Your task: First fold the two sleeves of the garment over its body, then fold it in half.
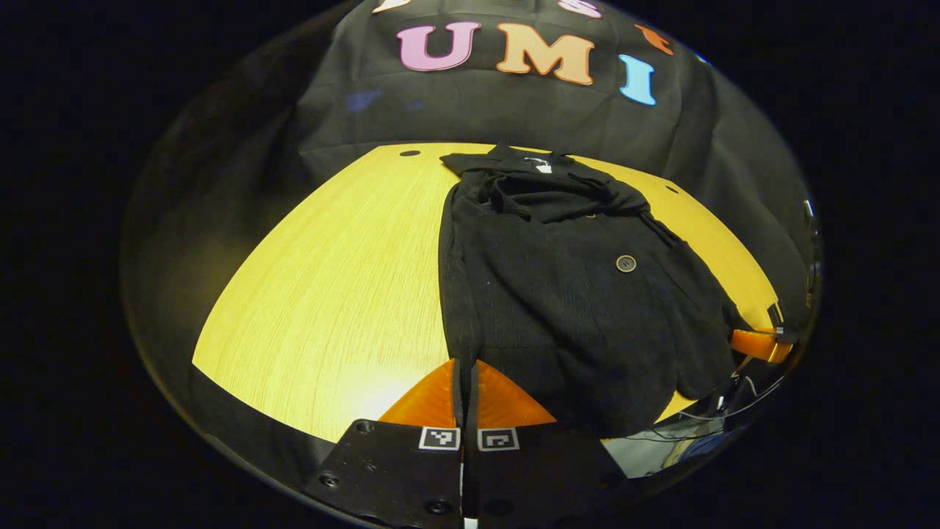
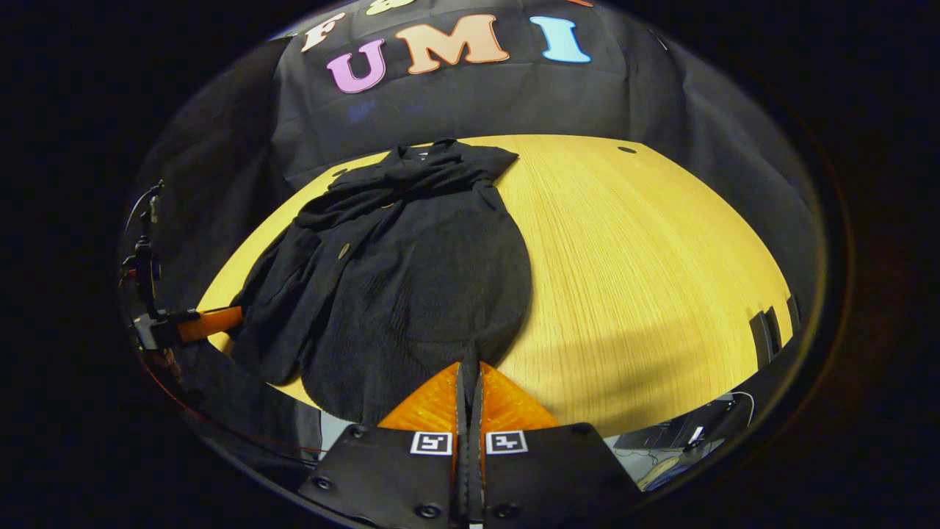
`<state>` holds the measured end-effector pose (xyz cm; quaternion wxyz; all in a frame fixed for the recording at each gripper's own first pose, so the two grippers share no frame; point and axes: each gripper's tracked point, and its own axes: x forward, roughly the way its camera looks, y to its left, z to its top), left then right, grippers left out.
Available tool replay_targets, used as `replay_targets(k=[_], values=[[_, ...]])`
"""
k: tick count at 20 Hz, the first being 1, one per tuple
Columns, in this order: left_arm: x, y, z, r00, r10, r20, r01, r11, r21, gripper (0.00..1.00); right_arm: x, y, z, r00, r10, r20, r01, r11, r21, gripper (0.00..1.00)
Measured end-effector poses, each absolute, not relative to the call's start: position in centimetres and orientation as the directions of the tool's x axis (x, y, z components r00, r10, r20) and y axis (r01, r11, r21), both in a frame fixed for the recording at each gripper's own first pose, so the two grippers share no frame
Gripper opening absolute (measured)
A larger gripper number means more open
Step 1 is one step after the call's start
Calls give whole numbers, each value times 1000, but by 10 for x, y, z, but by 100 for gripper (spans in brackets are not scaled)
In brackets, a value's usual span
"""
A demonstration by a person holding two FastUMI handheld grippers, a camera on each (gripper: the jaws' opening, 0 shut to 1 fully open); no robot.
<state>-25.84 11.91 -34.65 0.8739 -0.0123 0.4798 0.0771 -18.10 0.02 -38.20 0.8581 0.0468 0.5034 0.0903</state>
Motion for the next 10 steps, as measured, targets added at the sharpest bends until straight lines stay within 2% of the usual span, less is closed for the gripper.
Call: replay_targets(k=[5, 10], values=[[-239, 115, -322, 547, 140, -825, -198, 980, 35, 0, -161, -4, -357, 515, 270, -814, -110, 962, 250, 2], [-187, 100, -280, 638, 136, -758, -189, 982, 17, 0, -128, -1, -325, 577, 317, -753, -218, 948, 232, 2]])
